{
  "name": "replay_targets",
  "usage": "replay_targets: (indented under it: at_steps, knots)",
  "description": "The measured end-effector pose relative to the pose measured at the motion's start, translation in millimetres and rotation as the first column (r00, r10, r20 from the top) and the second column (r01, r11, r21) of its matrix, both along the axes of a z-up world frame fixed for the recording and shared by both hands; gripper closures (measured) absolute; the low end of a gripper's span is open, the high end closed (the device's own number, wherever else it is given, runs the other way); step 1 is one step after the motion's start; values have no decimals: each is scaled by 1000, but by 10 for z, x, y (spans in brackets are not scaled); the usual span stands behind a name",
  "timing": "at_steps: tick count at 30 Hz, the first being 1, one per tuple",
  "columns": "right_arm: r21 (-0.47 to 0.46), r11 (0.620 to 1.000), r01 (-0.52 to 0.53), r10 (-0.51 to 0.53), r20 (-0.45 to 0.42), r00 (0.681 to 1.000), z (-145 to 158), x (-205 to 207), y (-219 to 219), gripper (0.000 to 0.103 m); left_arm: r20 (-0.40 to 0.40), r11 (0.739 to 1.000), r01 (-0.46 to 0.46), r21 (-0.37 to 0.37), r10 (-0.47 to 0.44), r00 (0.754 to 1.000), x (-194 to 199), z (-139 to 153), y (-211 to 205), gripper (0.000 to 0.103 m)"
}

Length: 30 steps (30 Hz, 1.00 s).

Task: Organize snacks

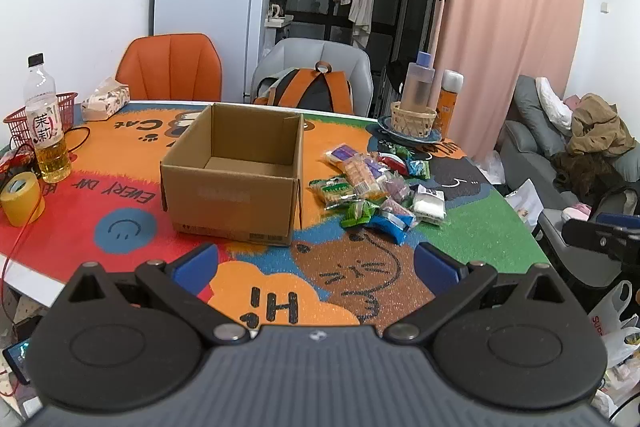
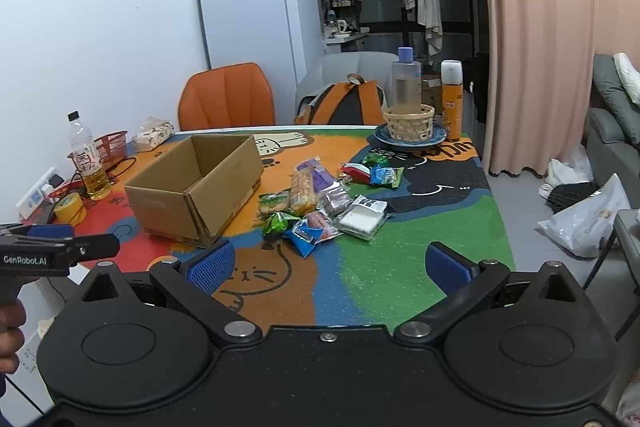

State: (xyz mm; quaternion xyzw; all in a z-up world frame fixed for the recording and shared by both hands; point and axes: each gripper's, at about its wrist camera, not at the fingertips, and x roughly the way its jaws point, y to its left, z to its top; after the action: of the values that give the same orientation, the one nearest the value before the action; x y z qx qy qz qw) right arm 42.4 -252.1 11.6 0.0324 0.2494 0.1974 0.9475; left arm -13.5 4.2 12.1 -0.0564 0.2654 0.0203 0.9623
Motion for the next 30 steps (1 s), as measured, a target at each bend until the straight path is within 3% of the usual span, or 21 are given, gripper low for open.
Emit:
replay_targets:
  at_steps: [13,30]
  knots:
    - [42,999,-30,30,8,1000,-150,258,-14,0,41,999,6,-37,-4,999,216,-43,40,0]
    - [89,995,-39,41,-21,999,-478,686,-69,1,98,989,82,-122,-70,993,660,-247,-161,2]
